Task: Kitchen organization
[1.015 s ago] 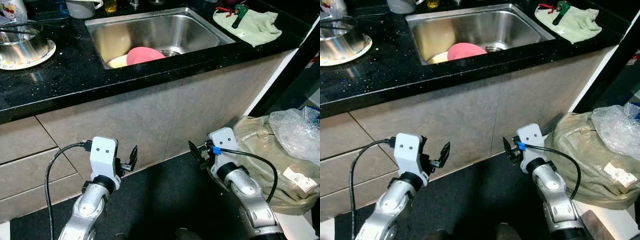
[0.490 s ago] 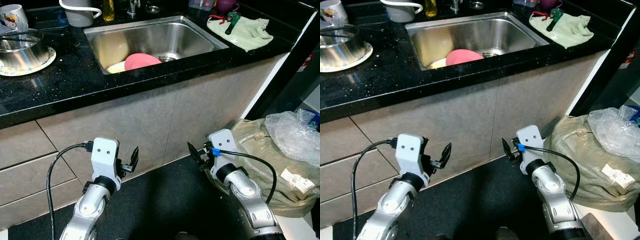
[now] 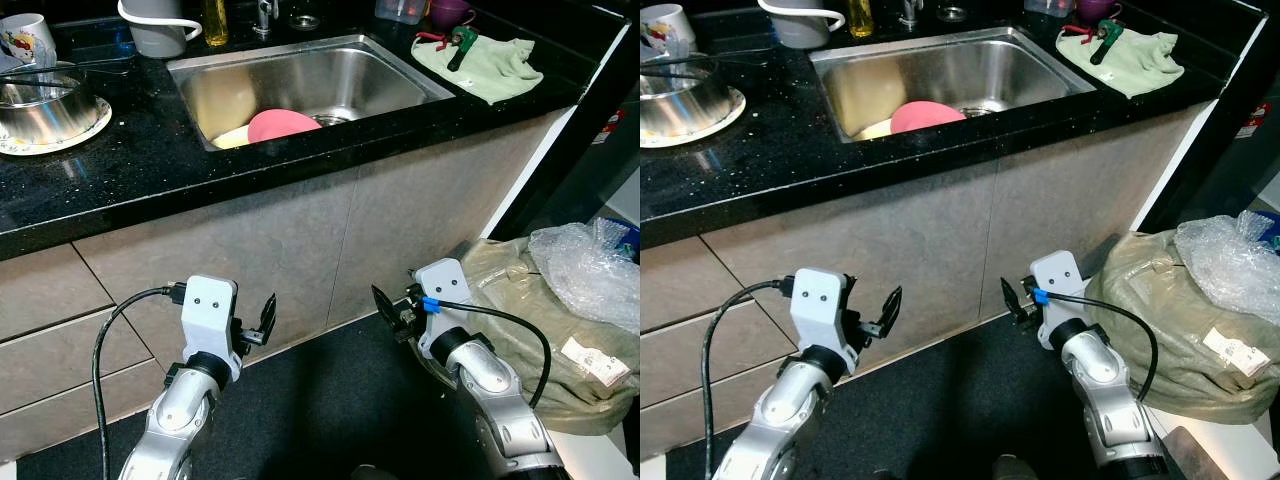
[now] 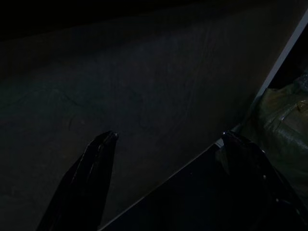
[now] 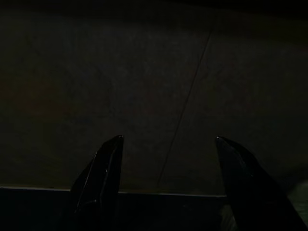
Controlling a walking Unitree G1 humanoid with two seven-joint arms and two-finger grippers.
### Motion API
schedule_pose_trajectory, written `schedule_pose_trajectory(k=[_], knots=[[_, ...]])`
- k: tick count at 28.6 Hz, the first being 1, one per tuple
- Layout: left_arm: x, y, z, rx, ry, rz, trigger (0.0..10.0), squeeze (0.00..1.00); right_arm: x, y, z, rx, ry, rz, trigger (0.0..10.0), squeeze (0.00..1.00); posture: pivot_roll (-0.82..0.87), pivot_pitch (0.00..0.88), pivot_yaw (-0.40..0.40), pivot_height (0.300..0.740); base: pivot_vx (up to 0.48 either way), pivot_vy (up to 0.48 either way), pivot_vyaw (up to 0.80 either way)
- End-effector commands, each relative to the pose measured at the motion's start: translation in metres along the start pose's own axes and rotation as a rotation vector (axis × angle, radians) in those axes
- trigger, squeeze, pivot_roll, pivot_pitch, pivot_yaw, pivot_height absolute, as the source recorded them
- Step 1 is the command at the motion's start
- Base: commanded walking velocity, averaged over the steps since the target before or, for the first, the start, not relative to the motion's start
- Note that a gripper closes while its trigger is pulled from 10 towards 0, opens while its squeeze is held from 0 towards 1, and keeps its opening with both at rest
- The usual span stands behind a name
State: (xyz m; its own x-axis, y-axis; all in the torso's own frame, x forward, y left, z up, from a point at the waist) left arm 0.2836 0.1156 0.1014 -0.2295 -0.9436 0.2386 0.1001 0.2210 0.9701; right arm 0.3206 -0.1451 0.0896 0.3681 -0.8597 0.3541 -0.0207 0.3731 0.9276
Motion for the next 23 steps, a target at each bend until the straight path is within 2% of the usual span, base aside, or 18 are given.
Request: schedule_pose_trajectory(k=[1,7,9,23], knots=[[-0.0029,-0.0034,0.0002,-0.011,0.010,-0.004,10.0,0.00,-0.0046,-0.0013,-0.0012,0.001,0.022,-0.024,10.0,0.00,-0.07,0.085,-0.028,0.740,0.000,0.000,0.00],[-0.0045,-0.0025,-0.0003,-0.011,0.011,-0.005,10.0,0.00,-0.0070,0.0004,-0.0021,0.010,0.037,-0.045,10.0,0.00,-0.07,0.089,-0.029,0.740,0.000,0.000,0.00],[-0.0051,-0.0022,-0.0006,-0.011,0.013,-0.006,10.0,0.00,-0.0071,0.0011,-0.0024,0.013,0.039,-0.050,10.0,0.00,-0.06,0.091,-0.029,0.740,0.000,0.000,0.52],[-0.0068,-0.0005,-0.0017,-0.012,0.015,-0.010,10.0,0.00,-0.0082,0.0033,-0.0034,0.019,0.051,-0.059,10.0,0.00,-0.04,0.110,-0.026,0.740,0.000,0.000,0.78]])
Point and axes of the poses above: a point about 5 cm out from each wrist's last joint towards the gripper, its own z axis pointing back from the gripper into the wrist, its own y axis along the axis of the wrist's last joint, x = y × z, the point moved 5 cm from there along -z, pointing out of the wrist towards the gripper, and after that the axes turned 12 degrees about z, right-handed, at the moved point
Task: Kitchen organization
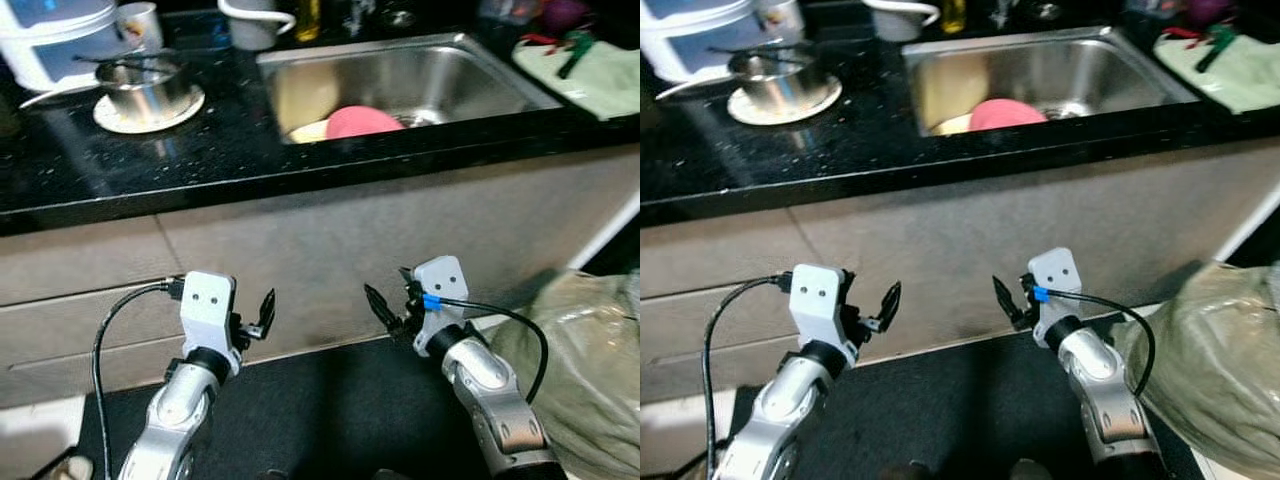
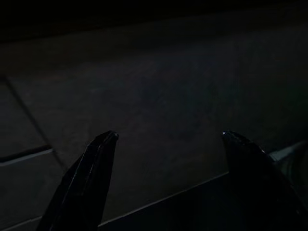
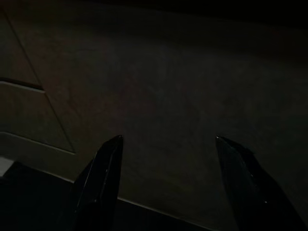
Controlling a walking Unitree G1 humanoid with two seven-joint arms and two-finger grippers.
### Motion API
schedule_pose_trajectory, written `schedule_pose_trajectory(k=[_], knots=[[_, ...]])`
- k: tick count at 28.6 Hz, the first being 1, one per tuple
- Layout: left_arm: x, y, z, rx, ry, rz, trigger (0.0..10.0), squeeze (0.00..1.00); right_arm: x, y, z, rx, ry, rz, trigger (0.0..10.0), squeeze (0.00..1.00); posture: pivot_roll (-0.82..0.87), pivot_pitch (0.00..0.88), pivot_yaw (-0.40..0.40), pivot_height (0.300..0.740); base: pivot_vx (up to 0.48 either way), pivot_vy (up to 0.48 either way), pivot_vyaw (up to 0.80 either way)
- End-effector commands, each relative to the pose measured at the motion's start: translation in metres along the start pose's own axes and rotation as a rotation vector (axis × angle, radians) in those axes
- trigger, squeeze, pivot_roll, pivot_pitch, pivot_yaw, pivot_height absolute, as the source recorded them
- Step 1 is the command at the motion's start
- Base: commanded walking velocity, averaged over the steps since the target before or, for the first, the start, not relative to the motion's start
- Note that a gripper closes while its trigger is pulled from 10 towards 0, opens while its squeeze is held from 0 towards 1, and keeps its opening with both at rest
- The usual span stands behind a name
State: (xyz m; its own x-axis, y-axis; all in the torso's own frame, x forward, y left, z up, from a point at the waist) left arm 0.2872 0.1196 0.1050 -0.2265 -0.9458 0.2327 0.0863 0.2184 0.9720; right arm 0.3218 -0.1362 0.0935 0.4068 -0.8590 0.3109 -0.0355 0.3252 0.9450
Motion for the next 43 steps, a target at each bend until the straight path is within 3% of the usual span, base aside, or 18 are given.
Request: schedule_pose_trajectory(k=[1,21,34,36,37,38,39,40,41,43], knots=[[-0.003,-0.005,0.001,-0.025,0.011,-0.004,10.0,0.00,-0.002,-0.004,0.000,-0.014,0.010,-0.019,10.0,0.00,-0.04,0.110,-0.026,0.740,0.000,0.000,0.79],[-0.012,-0.007,-0.001,-0.056,0.076,-0.064,10.0,0.00,-0.004,-0.001,-0.001,-0.003,0.025,-0.022,10.0,0.00,-0.01,0.091,-0.022,0.740,0.000,0.000,0.78],[-0.017,-0.005,-0.003,-0.052,0.118,-0.061,10.0,0.00,-0.005,0.013,-0.005,0.076,0.088,-0.110,10.0,0.00,0.01,0.064,-0.033,0.740,0.000,0.000,0.66],[-0.018,-0.004,-0.002,-0.042,0.127,-0.056,10.0,0.00,-0.010,0.037,-0.011,0.156,0.155,-0.182,10.0,0.00,0.02,0.054,-0.036,0.740,0.000,0.000,0.00],[-0.018,-0.004,-0.002,-0.042,0.127,-0.056,10.0,0.00,-0.010,0.037,-0.011,0.156,0.155,-0.182,10.0,0.00,0.02,0.054,-0.036,0.740,0.000,0.000,0.00],[-0.018,-0.003,-0.001,-0.039,0.128,-0.056,10.0,0.00,-0.015,0.055,-0.012,0.217,0.210,-0.227,10.0,0.00,0.02,0.054,-0.036,0.740,0.000,0.000,0.00],[-0.018,-0.003,-0.001,-0.039,0.128,-0.056,10.0,0.00,-0.015,0.055,-0.012,0.217,0.210,-0.227,10.0,0.00,0.02,0.054,-0.036,0.740,0.000,0.000,0.00],[-0.017,-0.003,-0.001,-0.037,0.120,-0.054,10.0,0.00,-0.028,0.102,-0.007,0.375,0.362,-0.316,10.0,0.00,0.02,0.045,-0.034,0.740,0.000,0.000,0.00],[-0.017,-0.003,-0.001,-0.037,0.120,-0.054,10.0,0.00,-0.028,0.102,-0.007,0.375,0.362,-0.316,10.0,0.00,0.02,0.045,-0.034,0.740,0.000,0.000,0.00],[-0.016,-0.003,-0.001,-0.036,0.111,-0.054,10.0,0.00,-0.031,0.130,-0.001,0.475,0.442,-0.360,10.0,0.00,0.02,0.039,-0.034,0.740,0.000,0.000,0.00]])
Point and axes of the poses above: a point about 5 cm out from each wrist's last joint towards the gripper, its own z axis pointing back from the gripper into the wrist, its own y axis along the axis of the wrist's last joint, x = y × z, the point moved 5 cm from there along -z, pointing out of the wrist towards the gripper, and after that the axes turned 12 degrees about z, right-handed, at the moved point
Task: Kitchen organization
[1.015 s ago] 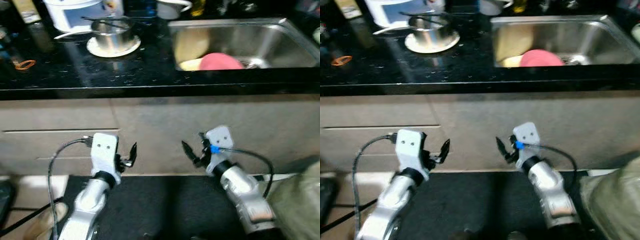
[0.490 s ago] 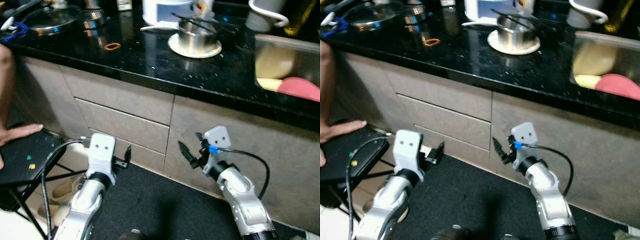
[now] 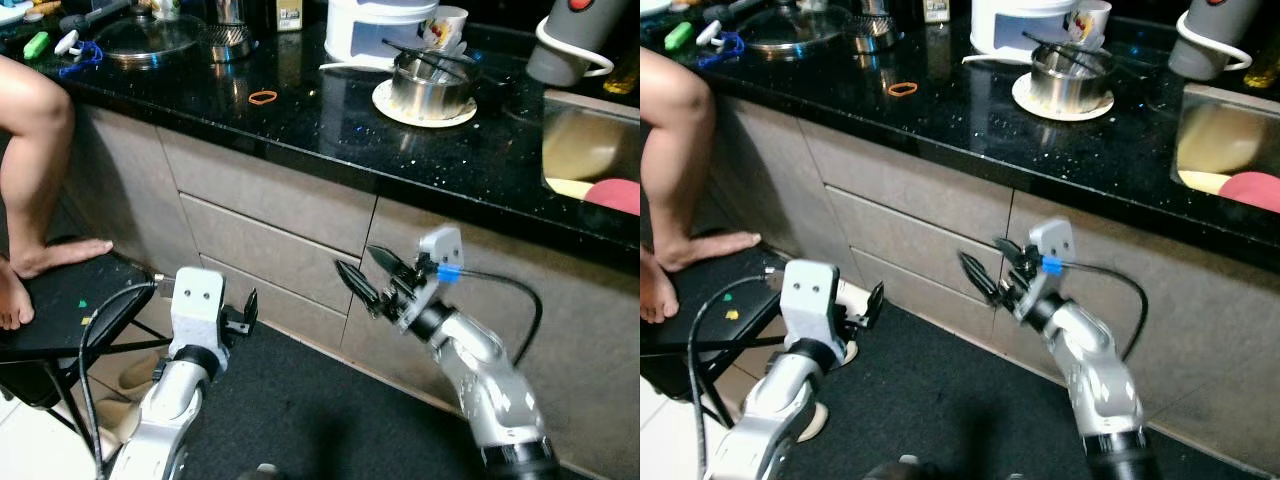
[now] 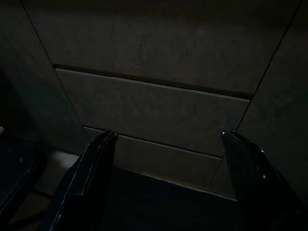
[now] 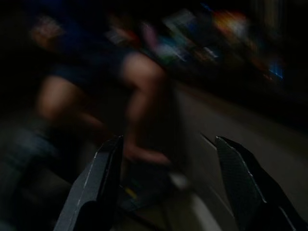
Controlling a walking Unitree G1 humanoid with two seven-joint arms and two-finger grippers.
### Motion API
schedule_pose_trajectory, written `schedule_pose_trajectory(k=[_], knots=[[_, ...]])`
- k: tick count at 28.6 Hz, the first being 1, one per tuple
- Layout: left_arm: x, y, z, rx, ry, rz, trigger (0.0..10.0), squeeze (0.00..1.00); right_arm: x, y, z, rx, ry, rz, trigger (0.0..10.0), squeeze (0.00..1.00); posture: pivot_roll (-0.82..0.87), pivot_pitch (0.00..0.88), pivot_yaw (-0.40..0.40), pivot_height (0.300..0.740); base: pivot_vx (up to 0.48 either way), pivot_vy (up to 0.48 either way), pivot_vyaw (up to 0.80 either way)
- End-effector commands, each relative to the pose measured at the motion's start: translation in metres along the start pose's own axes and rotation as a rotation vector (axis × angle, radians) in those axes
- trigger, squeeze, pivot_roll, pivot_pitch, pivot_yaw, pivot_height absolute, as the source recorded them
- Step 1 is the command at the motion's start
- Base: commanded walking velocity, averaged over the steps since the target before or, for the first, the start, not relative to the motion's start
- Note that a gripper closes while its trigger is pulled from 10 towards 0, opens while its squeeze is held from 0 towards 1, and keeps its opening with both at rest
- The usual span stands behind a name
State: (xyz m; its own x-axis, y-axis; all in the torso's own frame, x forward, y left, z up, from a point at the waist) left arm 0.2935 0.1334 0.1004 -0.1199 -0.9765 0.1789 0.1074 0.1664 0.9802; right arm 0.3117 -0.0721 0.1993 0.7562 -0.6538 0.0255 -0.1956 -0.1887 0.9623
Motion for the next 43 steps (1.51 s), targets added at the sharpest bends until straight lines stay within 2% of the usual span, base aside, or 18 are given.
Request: schedule_pose_trajectory(k=[1,2,4,7,8,9,10,11,13,16,20,38,41,43], knots=[[0.000,-0.002,0.002,-0.005,-0.002,-0.006,10.0,0.00,-0.008,0.007,-0.002,0.031,0.049,-0.043,10.0,0.00,0.02,0.039,-0.034,0.740,0.000,0.000,0.00],[0.000,-0.002,0.002,-0.005,-0.002,-0.006,10.0,0.00,-0.008,0.007,-0.002,0.031,0.049,-0.043,10.0,0.00,0.02,0.039,-0.034,0.740,0.000,0.000,0.00],[0.002,-0.002,0.002,0.000,-0.012,-0.009,10.0,0.00,-0.010,0.035,-0.014,0.122,0.071,-0.051,10.0,0.00,0.03,0.034,-0.032,0.740,0.000,0.000,0.00],[0.002,-0.001,0.003,0.006,-0.013,-0.010,10.0,0.00,-0.007,0.046,-0.021,0.159,0.062,-0.034,10.0,0.00,0.03,0.036,-0.033,0.740,0.200,0.000,0.00],[0.002,0.001,0.003,0.015,-0.011,-0.015,10.0,0.00,0.000,0.056,-0.029,0.185,0.022,-0.010,10.0,0.00,0.03,0.036,-0.031,0.740,0.360,0.000,0.00],[0.002,0.001,0.003,0.015,-0.011,-0.015,10.0,0.00,0.000,0.056,-0.029,0.185,0.022,-0.010,10.0,0.00,0.03,0.036,-0.031,0.740,0.360,0.000,0.00],[0.003,0.004,0.004,0.032,-0.009,-0.028,10.0,0.00,0.010,0.062,-0.035,0.199,-0.028,0.021,10.0,0.00,0.04,0.037,-0.035,0.740,0.382,0.000,0.00],[0.007,0.016,0.004,0.082,-0.018,-0.081,10.0,0.00,0.024,0.068,-0.040,0.204,-0.089,0.030,10.0,0.00,0.03,0.037,-0.037,0.740,0.412,0.000,0.00],[0.007,0.016,0.004,0.082,-0.018,-0.081,10.0,0.00,0.024,0.068,-0.040,0.204,-0.089,0.030,10.0,0.00,0.03,0.037,-0.037,0.740,0.412,0.000,0.00],[0.016,0.045,0.002,0.171,-0.031,-0.118,10.0,0.00,0.036,0.071,-0.041,0.190,-0.134,0.018,10.0,0.00,0.04,0.039,-0.041,0.740,0.430,0.000,0.00],[0.021,0.058,0.002,0.208,-0.039,-0.126,10.0,0.00,0.041,0.072,-0.042,0.183,-0.159,0.023,10.0,0.00,0.04,0.040,-0.040,0.740,0.428,0.000,0.00],[0.021,0.068,0.007,0.227,-0.026,-0.145,10.0,0.00,0.057,0.087,-0.051,0.194,-0.241,0.052,10.0,0.00,0.06,0.046,-0.044,0.740,0.429,0.000,0.00],[0.022,0.067,0.007,0.222,-0.025,-0.143,10.0,0.00,0.062,0.088,-0.054,0.164,-0.269,0.104,10.0,0.00,0.06,0.046,-0.047,0.740,0.429,0.000,0.00],[0.021,0.062,0.007,0.209,-0.020,-0.136,10.0,0.00,0.070,0.087,-0.057,0.119,-0.311,0.158,10.0,0.00,0.06,0.047,-0.048,0.740,0.428,0.000,0.00]])
Point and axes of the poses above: a point about 5 cm out from each wrist's last joint towards the gripper, its own z axis pointing back from the gripper into the wrist, its own y axis along the axis of the wrist's last joint, x = y × z, the point moved 5 cm from there along -z, pointing out of the wrist towards the gripper, and after that the axes turned 12 degrees about z, right-handed, at the moved point
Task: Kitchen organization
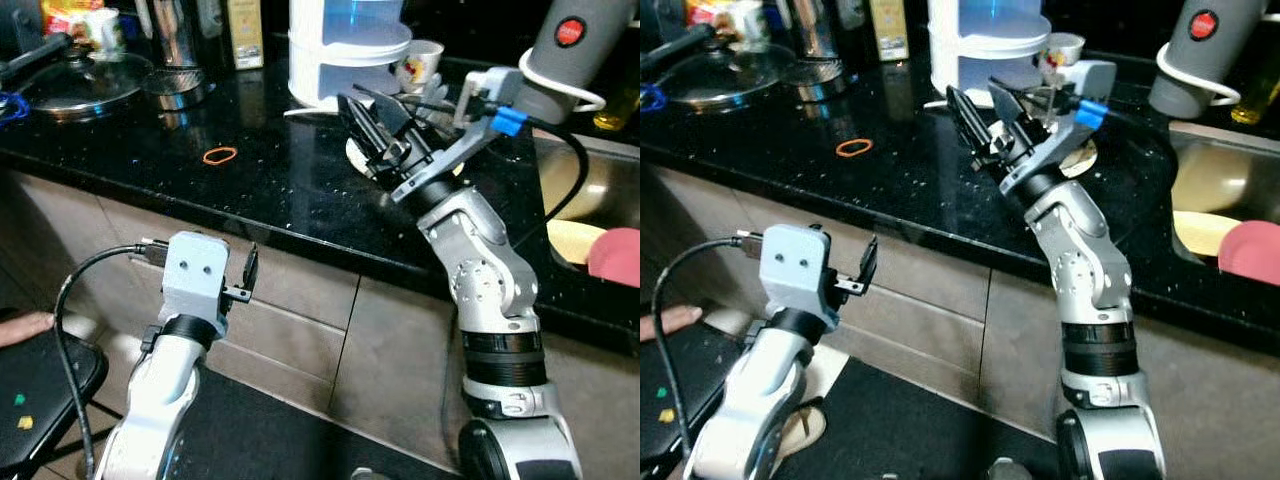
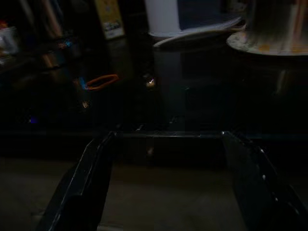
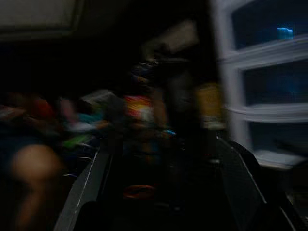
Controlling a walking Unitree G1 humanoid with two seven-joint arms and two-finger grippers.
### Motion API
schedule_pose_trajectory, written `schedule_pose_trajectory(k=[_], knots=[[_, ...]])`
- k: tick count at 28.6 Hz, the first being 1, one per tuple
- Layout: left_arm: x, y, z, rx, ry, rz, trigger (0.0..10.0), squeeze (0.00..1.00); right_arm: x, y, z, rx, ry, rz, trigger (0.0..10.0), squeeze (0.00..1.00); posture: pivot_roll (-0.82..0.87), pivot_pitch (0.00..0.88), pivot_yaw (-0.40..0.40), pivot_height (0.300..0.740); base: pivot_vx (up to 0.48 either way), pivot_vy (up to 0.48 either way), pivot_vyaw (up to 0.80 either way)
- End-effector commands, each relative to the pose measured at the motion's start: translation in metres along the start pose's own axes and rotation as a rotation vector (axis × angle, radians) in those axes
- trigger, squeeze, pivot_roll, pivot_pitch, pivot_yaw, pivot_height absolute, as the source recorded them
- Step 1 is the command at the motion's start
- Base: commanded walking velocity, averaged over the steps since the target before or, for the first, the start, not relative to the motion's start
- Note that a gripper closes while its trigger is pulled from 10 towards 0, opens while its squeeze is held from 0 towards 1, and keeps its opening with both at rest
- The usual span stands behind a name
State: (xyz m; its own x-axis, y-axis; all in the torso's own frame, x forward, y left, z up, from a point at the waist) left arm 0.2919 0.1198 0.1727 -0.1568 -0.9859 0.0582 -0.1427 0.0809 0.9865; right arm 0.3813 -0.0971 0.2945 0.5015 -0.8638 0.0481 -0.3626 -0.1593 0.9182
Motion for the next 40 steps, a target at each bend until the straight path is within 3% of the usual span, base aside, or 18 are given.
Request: schedule_pose_trajectory(k=[1,4,11,13,17,23,24,25,29,35,40], knots=[[-0.005,-0.009,0.004,-0.035,0.019,-0.013,10.0,0.00,0.000,0.004,-0.008,-0.003,-0.012,0.041,10.0,0.00,0.06,0.047,-0.048,0.740,0.424,0.000,0.00],[-0.004,-0.011,0.004,-0.042,0.018,-0.010,10.0,0.00,0.002,0.007,-0.009,0.000,-0.008,0.041,10.0,0.00,0.06,0.045,-0.049,0.740,0.424,0.000,-0.79],[0.003,-0.017,0.006,-0.061,0.005,-0.003,10.0,0.00,0.011,0.039,-0.011,0.077,0.047,0.078,10.0,0.00,0.05,0.049,-0.053,0.740,0.389,0.000,-0.64],[0.004,-0.018,0.005,-0.068,0.004,0.003,10.0,0.00,0.010,0.045,-0.010,0.084,0.078,0.120,10.0,0.00,0.05,0.048,-0.053,0.740,0.000,0.000,0.00],[0.010,-0.029,0.005,-0.114,-0.017,0.016,10.0,0.00,0.000,0.051,-0.015,-0.005,0.213,0.384,10.0,0.00,0.05,0.046,-0.052,0.740,0.000,0.000,0.00],[0.012,-0.036,0.007,-0.140,-0.033,0.021,10.0,0.00,-0.005,0.049,-0.020,-0.071,0.287,0.431,10.0,0.00,0.04,0.042,-0.054,0.740,0.000,0.000,0.00],[0.014,-0.037,0.009,-0.141,-0.038,0.018,10.0,0.00,-0.013,0.045,-0.022,-0.132,0.384,0.508,10.0,0.00,0.04,0.038,-0.058,0.740,0.000,0.000,0.00],[0.014,-0.037,0.009,-0.138,-0.038,0.016,10.0,0.00,-0.016,0.043,-0.022,-0.156,0.415,0.529,10.0,0.00,0.04,0.037,-0.059,0.740,0.000,0.000,0.00],[0.014,-0.026,0.007,-0.091,-0.034,-0.021,10.0,0.00,-0.017,0.037,-0.023,-0.209,0.444,0.526,10.0,0.00,0.05,0.033,-0.066,0.740,0.000,0.000,0.00],[0.017,-0.006,0.002,-0.019,-0.035,-0.033,10.0,0.00,-0.016,0.013,-0.028,-0.353,0.434,0.592,10.0,0.00,0.05,0.029,-0.071,0.740,0.000,0.000,0.00],[0.018,0.014,-0.003,0.054,-0.037,-0.057,10.0,0.00,-0.026,0.009,-0.029,-0.358,0.485,0.579,10.0,0.00,0.05,0.027,-0.074,0.740,0.000,0.000,0.00]])
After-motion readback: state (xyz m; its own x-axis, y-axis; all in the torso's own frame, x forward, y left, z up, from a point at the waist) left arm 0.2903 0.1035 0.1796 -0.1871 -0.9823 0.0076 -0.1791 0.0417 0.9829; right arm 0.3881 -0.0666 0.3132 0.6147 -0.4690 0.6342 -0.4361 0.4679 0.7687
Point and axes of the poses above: a point about 5 cm out from each wrist's last joint towards the gripper, its own z axis pointing back from the gripper into the wrist, its own y axis along the axis of the wrist's last joint, x = y × z, the point moved 5 cm from there along -z, pointing out of the wrist towards the gripper, and after that the axes turned 12 degrees about z, right-handed, at the moved point
